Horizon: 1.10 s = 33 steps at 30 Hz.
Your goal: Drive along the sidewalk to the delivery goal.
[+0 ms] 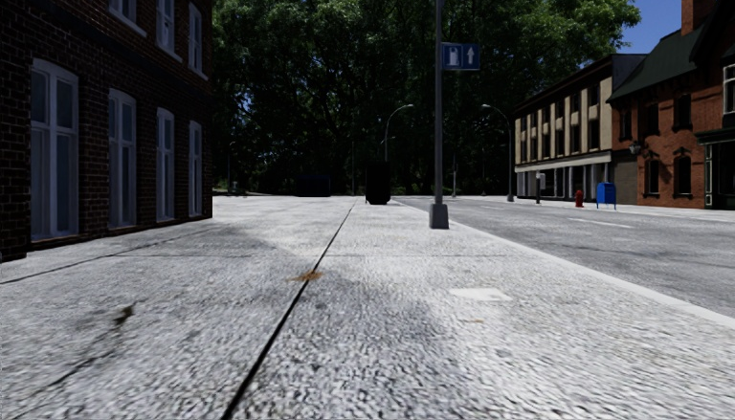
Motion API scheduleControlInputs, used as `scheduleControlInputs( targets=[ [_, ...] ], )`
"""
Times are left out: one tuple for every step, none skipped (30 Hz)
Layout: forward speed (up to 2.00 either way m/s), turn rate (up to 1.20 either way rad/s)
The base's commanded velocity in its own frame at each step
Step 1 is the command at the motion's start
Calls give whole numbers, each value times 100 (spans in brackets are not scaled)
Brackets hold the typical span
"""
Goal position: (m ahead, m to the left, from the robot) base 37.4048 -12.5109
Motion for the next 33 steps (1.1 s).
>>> scheduleControlInputs(
  targets=[
    [200,7],
    [200,10],
    [200,10],
    [200,14],
    [200,17],
    [200,19],
    [200,20],
    [200,20],
    [200,20],
    [200,20],
    [200,20],
    [200,20],
    [200,20],
    [200,20],
    [200,20],
    [200,20],
    [200,20],
    [200,20],
    [200,20],
    [200,20],
    [200,20],
    [200,20],
    [200,20],
    [200,20],
    [200,20],
    [200,20],
    [200,20],
    [200,20],
    [200,20],
    [200,20],
    [200,21],
    [200,21],
    [200,21]
  ],
)
